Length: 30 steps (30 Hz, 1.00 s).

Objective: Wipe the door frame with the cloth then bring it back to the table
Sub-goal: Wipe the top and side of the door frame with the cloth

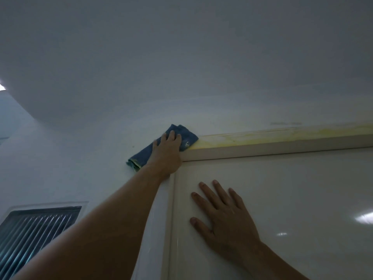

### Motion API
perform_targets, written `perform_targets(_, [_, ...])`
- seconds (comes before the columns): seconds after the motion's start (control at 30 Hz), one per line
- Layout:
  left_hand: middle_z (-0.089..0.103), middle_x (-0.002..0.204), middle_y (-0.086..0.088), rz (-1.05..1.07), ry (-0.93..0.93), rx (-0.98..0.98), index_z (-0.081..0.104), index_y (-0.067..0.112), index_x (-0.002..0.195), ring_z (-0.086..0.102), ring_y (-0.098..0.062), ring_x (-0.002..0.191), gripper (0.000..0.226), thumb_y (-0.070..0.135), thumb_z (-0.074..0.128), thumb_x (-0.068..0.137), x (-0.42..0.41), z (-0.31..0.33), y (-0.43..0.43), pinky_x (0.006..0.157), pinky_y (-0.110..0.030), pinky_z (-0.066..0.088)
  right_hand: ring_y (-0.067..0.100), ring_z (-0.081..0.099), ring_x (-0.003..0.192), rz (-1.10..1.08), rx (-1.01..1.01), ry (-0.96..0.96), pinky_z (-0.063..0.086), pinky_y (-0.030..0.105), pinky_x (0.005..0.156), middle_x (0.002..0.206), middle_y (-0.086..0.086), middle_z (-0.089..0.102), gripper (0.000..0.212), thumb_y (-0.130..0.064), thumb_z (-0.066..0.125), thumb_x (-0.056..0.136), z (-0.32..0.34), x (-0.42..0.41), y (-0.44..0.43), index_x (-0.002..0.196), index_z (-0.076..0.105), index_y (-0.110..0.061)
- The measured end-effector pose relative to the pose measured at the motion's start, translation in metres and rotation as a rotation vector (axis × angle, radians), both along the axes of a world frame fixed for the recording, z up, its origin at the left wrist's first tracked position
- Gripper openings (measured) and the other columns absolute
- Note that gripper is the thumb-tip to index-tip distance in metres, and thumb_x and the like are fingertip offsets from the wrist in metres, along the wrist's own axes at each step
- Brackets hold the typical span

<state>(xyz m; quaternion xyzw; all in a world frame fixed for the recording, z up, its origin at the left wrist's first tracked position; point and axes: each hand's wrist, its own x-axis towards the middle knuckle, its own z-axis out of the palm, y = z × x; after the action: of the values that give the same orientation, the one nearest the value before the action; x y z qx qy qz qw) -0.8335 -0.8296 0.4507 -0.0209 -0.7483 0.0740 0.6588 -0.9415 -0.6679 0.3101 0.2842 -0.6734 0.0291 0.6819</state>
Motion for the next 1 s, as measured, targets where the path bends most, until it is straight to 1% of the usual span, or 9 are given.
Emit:
perform_targets(0.07, [0.004,0.162,-0.008,0.133,0.063,0.021,0.008,0.025,0.153,0.002,-0.032,0.147,0.065,0.016,0.039,0.096,0.002,-0.001,0.003,0.114,-0.063,0.001,0.013,-0.013,0.153,-0.008,0.001,-0.012,-0.006,0.043,0.119,0.166,-0.019,0.0,0.068,-0.075,0.011,0.093,0.0,0.0,0.001,0.154,0.017,-0.046])
perform_targets(0.13, [0.008,0.159,-0.013,0.222,0.08,0.176,0.006,0.038,0.152,0.005,-0.039,0.144,0.064,0.03,0.04,0.098,0.004,-0.007,0.015,0.108,-0.071,0.004,0.012,-0.015,0.152,-0.017,0.005,-0.023,-0.007,0.043,0.119,0.166,-0.019,-0.003,0.066,-0.073,0.016,0.094,0.0,0.002,0.001,0.155,0.014,-0.047])
perform_targets(0.27, [0.014,0.153,-0.02,0.024,0.021,0.38,0.003,0.046,0.15,0.009,-0.047,0.139,0.063,0.036,0.04,0.099,-0.003,-0.01,0.034,0.099,-0.081,0.013,0.011,-0.021,0.151,-0.039,0.014,-0.027,-0.009,0.043,0.12,0.165,-0.021,-0.01,0.066,-0.073,0.014,0.094,-0.001,0.004,0.001,0.155,0.008,-0.048])
perform_targets(0.37, [0.004,0.158,-0.018,-0.031,0.04,0.335,0.0,0.045,0.15,0.0,-0.048,0.141,0.066,0.036,0.039,0.097,-0.01,-0.007,0.03,0.097,-0.082,0.003,0.01,-0.024,0.15,-0.051,0.017,-0.038,-0.011,0.043,0.12,0.164,-0.022,-0.015,0.066,-0.073,0.013,0.094,-0.001,0.004,0.001,0.154,0.003,-0.05])
perform_targets(0.57, [-0.011,0.162,-0.005,-0.002,0.002,-0.003,-0.006,0.046,0.15,-0.009,-0.038,0.146,0.068,0.065,0.024,0.092,-0.013,0.008,0.015,0.102,-0.078,-0.007,0.01,-0.024,0.15,-0.035,0.006,-0.024,-0.012,0.041,0.119,0.162,-0.024,-0.016,0.065,-0.074,0.015,0.094,0.0,0.001,0.0,0.154,0.004,-0.051])
perform_targets(0.73, [0.003,0.163,0.0,-0.111,0.067,-0.161,0.003,0.037,0.152,0.001,-0.031,0.149,0.056,0.048,0.024,0.101,-0.013,0.013,0.002,0.111,-0.069,0.0,0.014,-0.007,0.153,-0.04,-0.001,0.0,-0.005,0.041,0.118,0.164,-0.021,0.0,0.065,-0.075,0.017,0.094,0.002,-0.001,-0.001,0.153,0.017,-0.049])
perform_targets(0.8, [0.006,0.163,0.001,-0.072,0.12,-0.138,0.009,0.042,0.151,0.001,-0.03,0.149,0.05,0.047,0.02,0.102,-0.017,0.009,-0.004,0.111,-0.07,-0.002,0.015,-0.001,0.154,-0.046,-0.002,-0.017,-0.002,0.041,0.117,0.165,-0.02,0.007,0.065,-0.075,0.016,0.094,0.002,0.0,-0.001,0.152,0.021,-0.048])
perform_targets(0.9, [0.004,0.163,-0.005,-0.031,0.234,0.067,0.011,0.051,0.148,-0.002,-0.038,0.147,0.048,0.053,0.016,0.1,-0.031,-0.008,0.012,0.103,-0.074,-0.008,0.017,0.006,0.154,-0.063,-0.013,-0.037,0.001,0.042,0.116,0.164,-0.02,0.013,0.064,-0.075,0.015,0.094,-0.002,0.002,0.005,0.151,0.025,-0.049])
perform_targets(1.0, [0.007,0.162,-0.01,-0.092,0.236,0.175,0.014,0.051,0.147,0.002,-0.042,0.145,0.049,0.057,0.016,0.098,-0.032,-0.007,0.03,0.102,-0.077,-0.006,0.013,-0.016,0.152,-0.05,-0.006,-0.049,-0.009,0.04,0.118,0.163,-0.026,-0.008,0.063,-0.076,0.014,0.093,-0.003,0.004,0.015,0.152,0.008,-0.054])
